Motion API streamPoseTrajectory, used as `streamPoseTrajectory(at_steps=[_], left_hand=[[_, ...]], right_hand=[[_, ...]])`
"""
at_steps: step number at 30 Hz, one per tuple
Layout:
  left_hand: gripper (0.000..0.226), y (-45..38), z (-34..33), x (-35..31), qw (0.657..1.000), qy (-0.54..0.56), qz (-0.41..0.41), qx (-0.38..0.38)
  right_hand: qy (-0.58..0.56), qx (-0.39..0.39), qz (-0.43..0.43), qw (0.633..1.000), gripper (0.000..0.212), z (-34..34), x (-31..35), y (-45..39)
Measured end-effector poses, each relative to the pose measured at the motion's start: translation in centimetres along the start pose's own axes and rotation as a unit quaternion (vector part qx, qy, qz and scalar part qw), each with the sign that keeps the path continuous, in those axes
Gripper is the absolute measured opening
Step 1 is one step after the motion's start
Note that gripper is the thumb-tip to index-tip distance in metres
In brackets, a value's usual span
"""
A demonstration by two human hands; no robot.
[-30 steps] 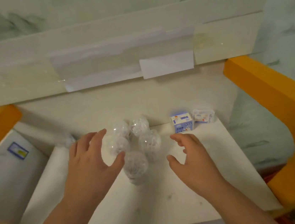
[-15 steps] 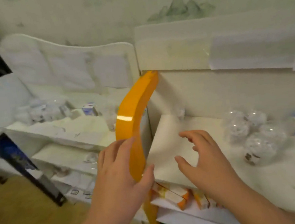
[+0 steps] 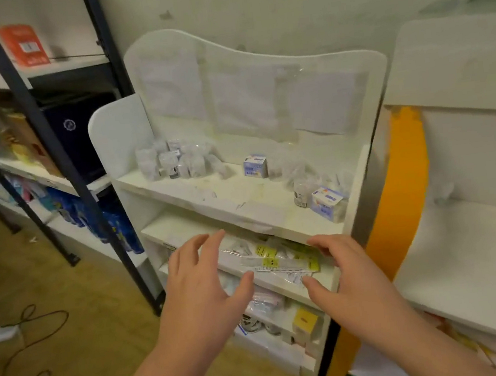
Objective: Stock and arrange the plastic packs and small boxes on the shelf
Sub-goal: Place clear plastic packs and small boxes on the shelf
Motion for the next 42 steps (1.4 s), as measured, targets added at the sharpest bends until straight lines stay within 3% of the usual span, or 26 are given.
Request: streamPoseTrajectory(at_steps=[19,28,37,40,42], left_hand=[[0.076,-20.4,1.2,14.5,0.998,-0.052,0.041,-0.004],[0.072,-32.2,-2.1,22.5,0.997,0.020,-0.016,0.078],[0.072,-43.6,-6.7,24.7,0.976,-0.047,-0.140,0.161],[0.069,-44.9,-7.8,25.2,0.971,-0.049,-0.160,0.170],[0.064,-45.4,-8.2,25.8,0.971,-0.060,-0.158,0.167]], right_hand=[[-0.055,0.010,-0.006,0.998,0.048,-14.2,3.7,-25.2],[0.019,-0.018,-0.106,0.994,0.053,-19.5,1.1,-34.2],[0.072,-0.012,-0.212,0.975,0.062,-25.3,0.4,-43.8],[0.077,-0.011,-0.236,0.969,0.057,-26.2,0.0,-44.7],[0.088,-0.022,-0.239,0.967,0.043,-26.3,-0.3,-44.8]])
Point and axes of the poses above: each hand's wrist, its own y-axis away from the middle knuckle, its own z-axis out of the back of the hand, x = y × z, the point moved 3 cm from there along -y, towards the middle knuckle, and after that the axes turned 11 degrees about y, right-handed, at the moved point
